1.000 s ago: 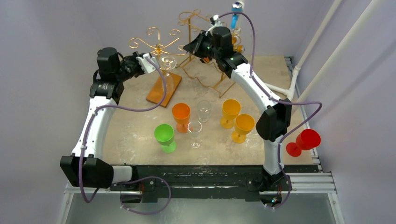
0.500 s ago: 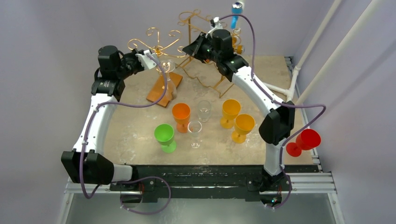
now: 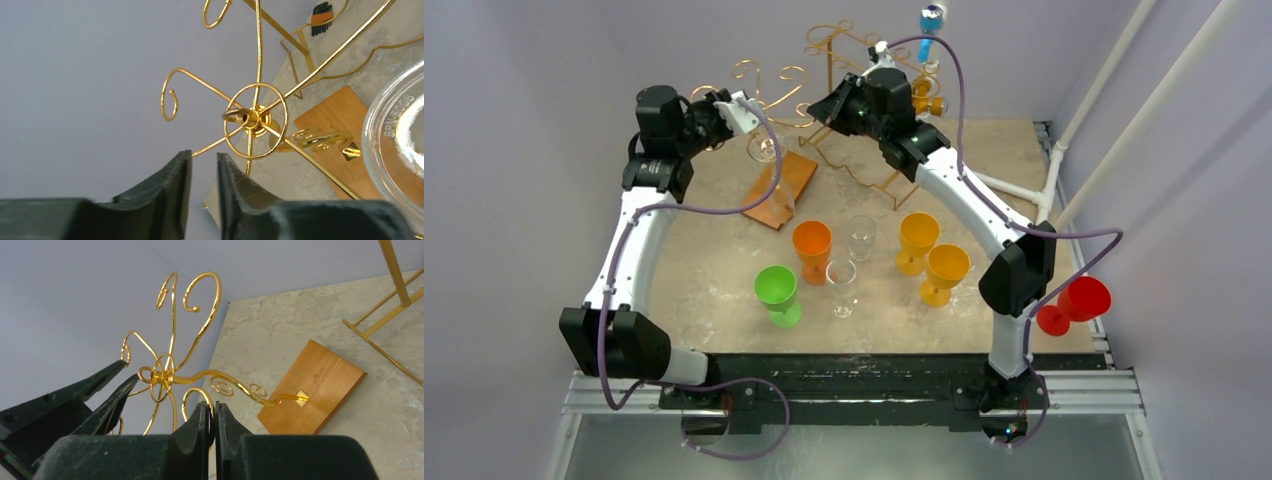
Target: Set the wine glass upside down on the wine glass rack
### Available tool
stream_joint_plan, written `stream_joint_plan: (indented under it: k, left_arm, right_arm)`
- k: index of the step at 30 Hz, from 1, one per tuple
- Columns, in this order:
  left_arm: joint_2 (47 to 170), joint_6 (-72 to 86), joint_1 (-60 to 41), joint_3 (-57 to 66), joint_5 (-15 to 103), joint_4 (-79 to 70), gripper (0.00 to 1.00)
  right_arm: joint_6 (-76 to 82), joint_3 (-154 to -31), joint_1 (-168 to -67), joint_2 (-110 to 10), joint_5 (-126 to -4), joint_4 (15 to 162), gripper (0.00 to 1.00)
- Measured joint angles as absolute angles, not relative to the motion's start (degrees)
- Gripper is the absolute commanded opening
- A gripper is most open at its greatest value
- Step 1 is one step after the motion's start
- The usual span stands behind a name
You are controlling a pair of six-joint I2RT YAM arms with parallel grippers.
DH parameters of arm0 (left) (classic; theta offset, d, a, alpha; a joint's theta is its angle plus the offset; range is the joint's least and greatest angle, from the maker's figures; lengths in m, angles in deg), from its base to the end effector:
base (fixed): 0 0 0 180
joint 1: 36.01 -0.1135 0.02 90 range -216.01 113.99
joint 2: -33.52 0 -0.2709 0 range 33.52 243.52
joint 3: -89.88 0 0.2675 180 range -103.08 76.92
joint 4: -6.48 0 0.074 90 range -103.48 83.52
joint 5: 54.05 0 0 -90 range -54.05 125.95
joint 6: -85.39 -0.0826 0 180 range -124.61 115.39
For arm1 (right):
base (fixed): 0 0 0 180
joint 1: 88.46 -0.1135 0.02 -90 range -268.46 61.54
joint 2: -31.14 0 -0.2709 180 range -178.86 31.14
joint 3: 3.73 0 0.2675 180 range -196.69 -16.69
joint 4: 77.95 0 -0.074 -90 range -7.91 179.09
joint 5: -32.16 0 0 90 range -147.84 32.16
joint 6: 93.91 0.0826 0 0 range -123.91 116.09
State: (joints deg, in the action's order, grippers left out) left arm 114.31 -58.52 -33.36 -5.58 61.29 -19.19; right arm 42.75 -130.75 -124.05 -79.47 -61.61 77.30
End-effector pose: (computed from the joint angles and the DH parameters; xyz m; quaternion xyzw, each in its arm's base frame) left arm 0.3793 -0.0529 0.4203 0.4795 0.5969 0.1158 0.6327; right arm 0.4252 0.3110 0.4199 0.0515 0.7548 0.4485 0.4759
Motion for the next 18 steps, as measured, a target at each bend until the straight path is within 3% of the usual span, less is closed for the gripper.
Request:
stream_joint_plan:
  k: [4, 8, 12, 18]
  left_arm:
    - [114.72, -56.86, -33.38, -9.36, 61.25, -23.34, 0.58]
    - [114.64, -55.46, -33.6, -13.52, 61.97, -28.94, 0.65]
    - [114.44, -54.91, -34.12, -17.93, 63.37, -36.7, 0.64]
    - [113.09, -57.62, -34.12, -19.81, 62.34, -47.65, 0.49]
  right_arm:
    - [43.51, -131.49, -124.03, -79.58, -61.37, 76.16, 0.09]
    - [44.12, -132.78, -124.03, -80.61, -61.33, 75.75, 0.1]
    - [44.74, -133.44, -124.03, -81.22, -60.76, 75.75, 0.1]
    - [45.15, -133.5, -123.99, -81.37, -60.08, 75.73, 0.11]
